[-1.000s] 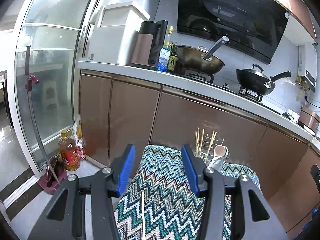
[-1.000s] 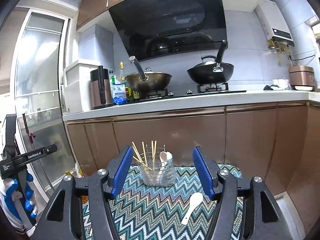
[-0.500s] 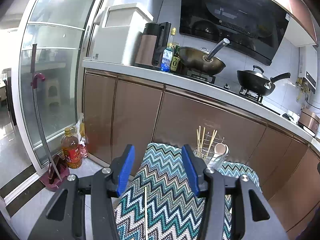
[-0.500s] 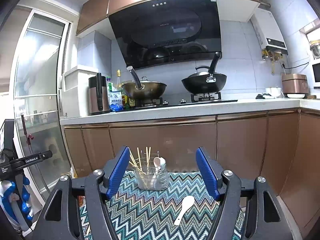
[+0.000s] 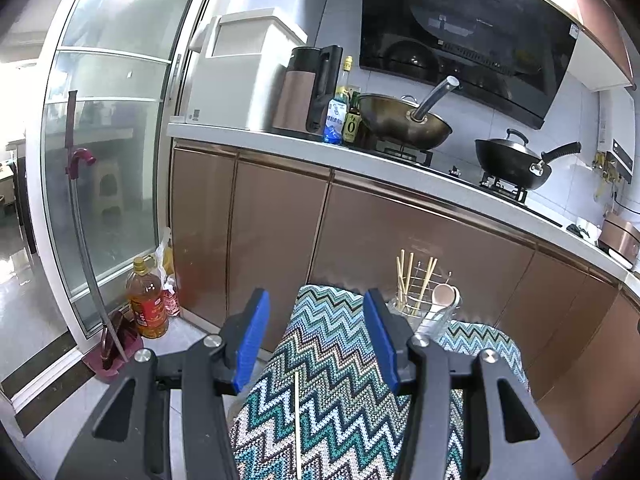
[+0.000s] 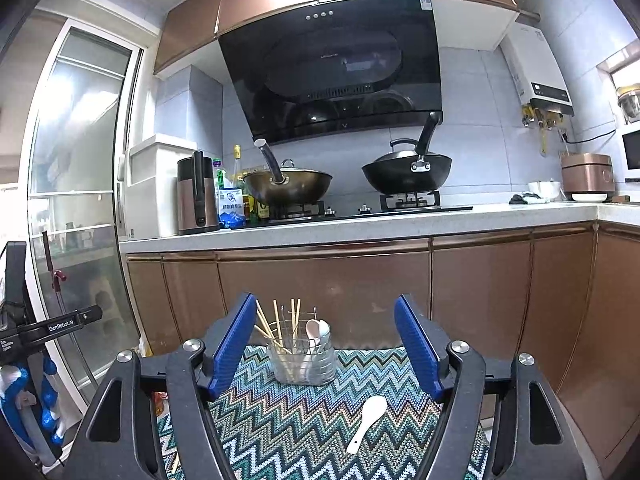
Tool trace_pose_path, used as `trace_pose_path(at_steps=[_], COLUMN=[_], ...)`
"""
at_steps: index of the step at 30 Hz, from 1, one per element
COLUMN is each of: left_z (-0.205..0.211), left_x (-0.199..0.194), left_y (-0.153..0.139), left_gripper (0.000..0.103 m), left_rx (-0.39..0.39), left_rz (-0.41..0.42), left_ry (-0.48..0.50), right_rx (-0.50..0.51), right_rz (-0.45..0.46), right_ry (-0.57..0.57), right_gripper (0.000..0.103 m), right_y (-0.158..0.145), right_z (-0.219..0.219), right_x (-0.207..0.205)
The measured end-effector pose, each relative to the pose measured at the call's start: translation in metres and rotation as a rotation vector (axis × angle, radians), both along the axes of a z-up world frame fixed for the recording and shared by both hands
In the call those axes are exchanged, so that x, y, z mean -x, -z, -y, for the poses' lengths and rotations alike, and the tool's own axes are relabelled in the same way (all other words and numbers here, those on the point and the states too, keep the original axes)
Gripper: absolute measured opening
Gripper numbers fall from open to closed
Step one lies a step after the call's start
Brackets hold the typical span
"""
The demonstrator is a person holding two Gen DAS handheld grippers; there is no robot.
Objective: Organize utensils
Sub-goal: 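Lower the right tool toward the white spoon while the left lowers toward the bamboo chopstick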
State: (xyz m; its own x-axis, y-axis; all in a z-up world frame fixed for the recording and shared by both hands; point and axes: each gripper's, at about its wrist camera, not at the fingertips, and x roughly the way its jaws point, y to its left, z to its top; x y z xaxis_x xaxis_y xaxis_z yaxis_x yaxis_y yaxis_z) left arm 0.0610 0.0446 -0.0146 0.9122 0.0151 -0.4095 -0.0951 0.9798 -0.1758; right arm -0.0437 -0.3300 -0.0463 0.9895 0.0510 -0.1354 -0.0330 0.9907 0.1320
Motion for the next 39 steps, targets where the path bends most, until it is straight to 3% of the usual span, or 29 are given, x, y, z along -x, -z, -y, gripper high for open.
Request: trace_pose_path(at_steps=[16,22,27,39], left_z=[-0.022,-0.024,-0.022,-0.022], left_x=[-0.004,-0.004,-0.007,-0.018], left_y=[0.014,0.018,0.023,0.038], left_gripper=[0.047,0.048,0.054,0.055], left_rx=[0.015,0.020,0.010,-0.005], left_rz=[-0.020,-0.017,-0.022,-0.068], left_ry=[-0.007,-0.004,0.002,-0.010], right_rx=[0.026,0.024,0.020,0.005], right_rz=[-0.063,-0.083,-0.095,-0.121], right_ry=[0.012,0.023,0.038,0.046], right_gripper=[0.071,0.076,0.077,0.077], right_y=[0.014,0.024,0.031,0.043], right_z=[-0.010,-0.014,-0.013,-0.011], right_x=[-0.012,-0.016,-0.018,-0.025])
